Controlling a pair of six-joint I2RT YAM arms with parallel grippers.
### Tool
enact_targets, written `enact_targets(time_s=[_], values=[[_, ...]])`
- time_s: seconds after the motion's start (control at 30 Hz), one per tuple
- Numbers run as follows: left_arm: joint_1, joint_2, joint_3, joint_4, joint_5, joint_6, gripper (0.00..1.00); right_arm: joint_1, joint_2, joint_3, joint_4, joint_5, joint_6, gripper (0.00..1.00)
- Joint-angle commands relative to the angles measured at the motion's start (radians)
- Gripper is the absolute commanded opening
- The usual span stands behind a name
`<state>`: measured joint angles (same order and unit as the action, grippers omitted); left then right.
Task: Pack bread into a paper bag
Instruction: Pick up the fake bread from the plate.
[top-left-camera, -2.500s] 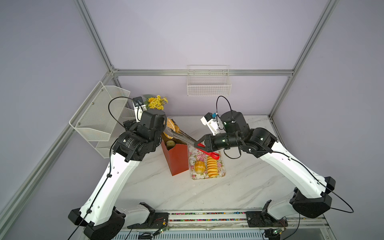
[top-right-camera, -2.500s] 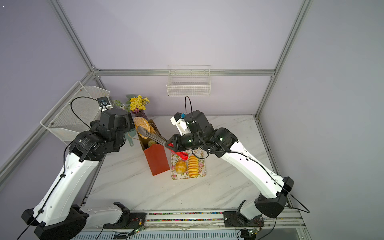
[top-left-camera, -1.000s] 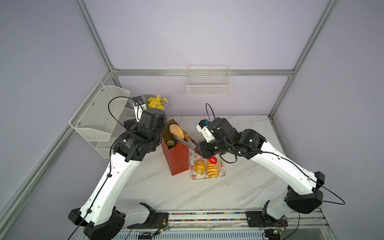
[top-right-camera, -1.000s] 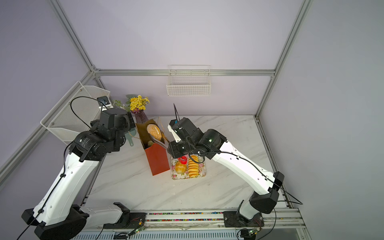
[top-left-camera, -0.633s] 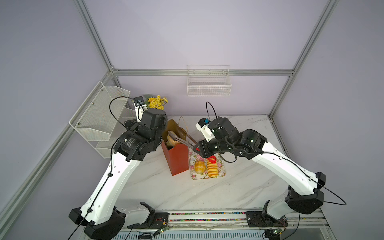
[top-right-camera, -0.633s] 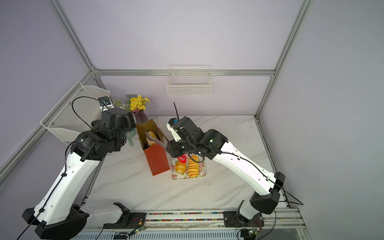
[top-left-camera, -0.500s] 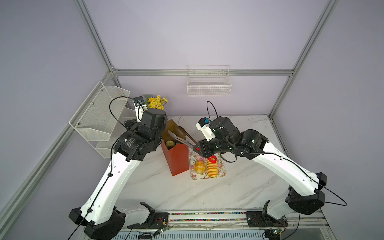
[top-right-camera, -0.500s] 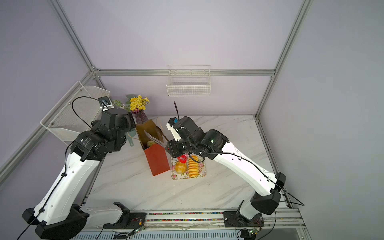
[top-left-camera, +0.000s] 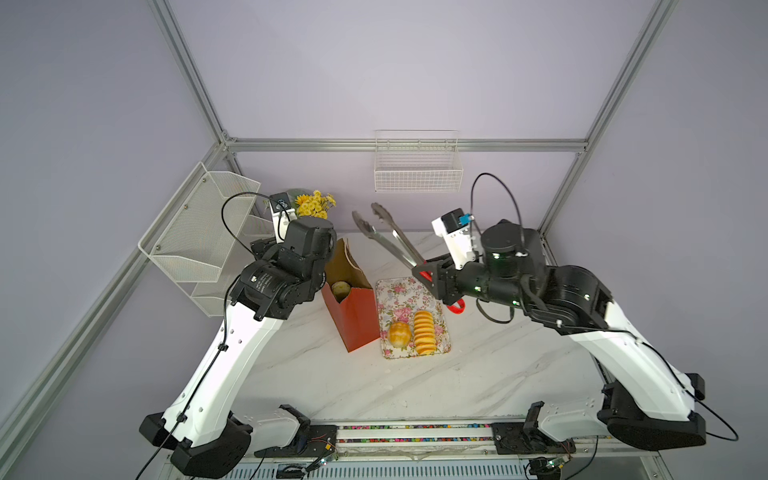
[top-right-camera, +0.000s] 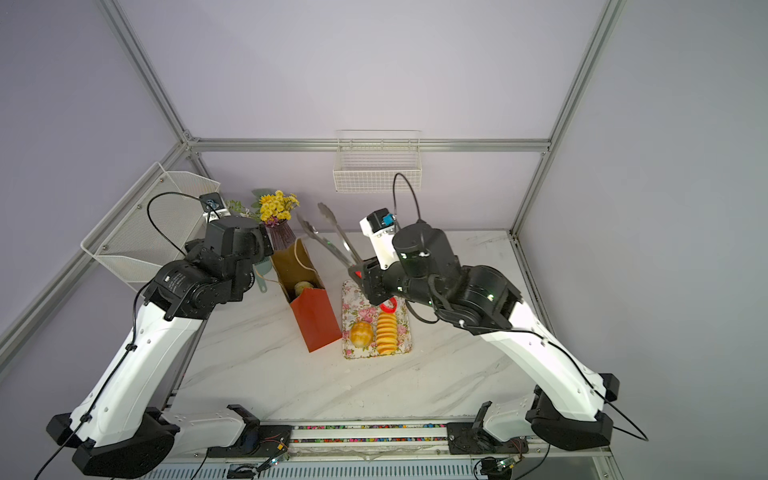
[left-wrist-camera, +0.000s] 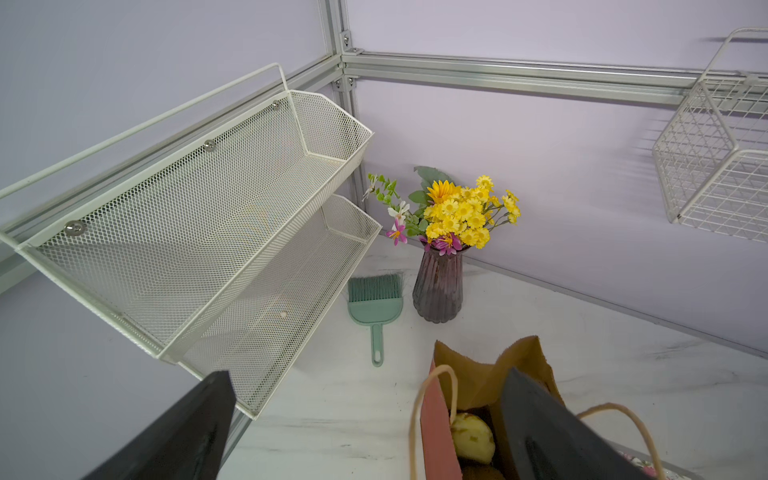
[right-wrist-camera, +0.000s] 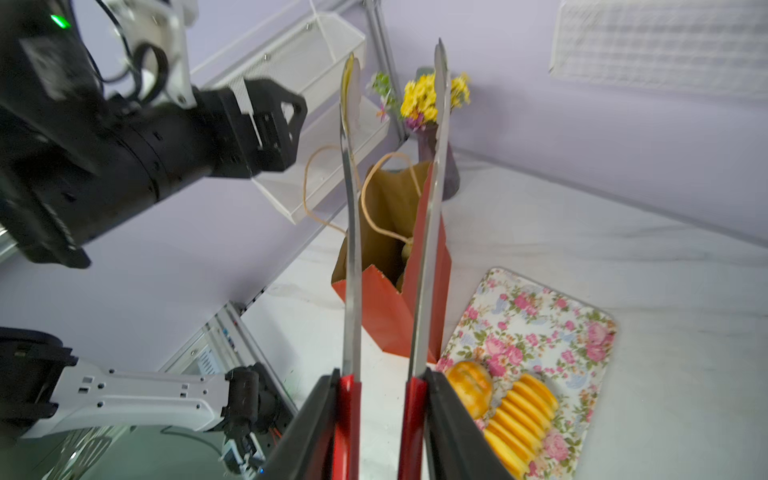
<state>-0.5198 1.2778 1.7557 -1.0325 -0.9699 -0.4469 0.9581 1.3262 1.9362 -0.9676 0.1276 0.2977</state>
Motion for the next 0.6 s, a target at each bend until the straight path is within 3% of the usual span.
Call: enact_targets(time_s=[0.0,0.13,0.4,0.57], values=[[-0.006,-0.006,0.010,0.036,0.003,0.022,1.00,0.004,-0.062,0.002,-0.067,0.263,-0.052,0.37],[-0.006,-0.003,0.008,0.038,0.009,0.022,1.00,0.004,-0.069,-0.071,-0.172,0.388,0.016,0.37],[-0.007,0.003,0.004,0.041,0.020,0.014,1.00,0.004,-0.052,-0.276,-0.267,0.204,0.292,0.36],[-0.006,0.008,-0.014,0.051,0.028,0.010,1.00,0.004,-0.069,-0.395,-0.282,0.140,0.384,0.35]])
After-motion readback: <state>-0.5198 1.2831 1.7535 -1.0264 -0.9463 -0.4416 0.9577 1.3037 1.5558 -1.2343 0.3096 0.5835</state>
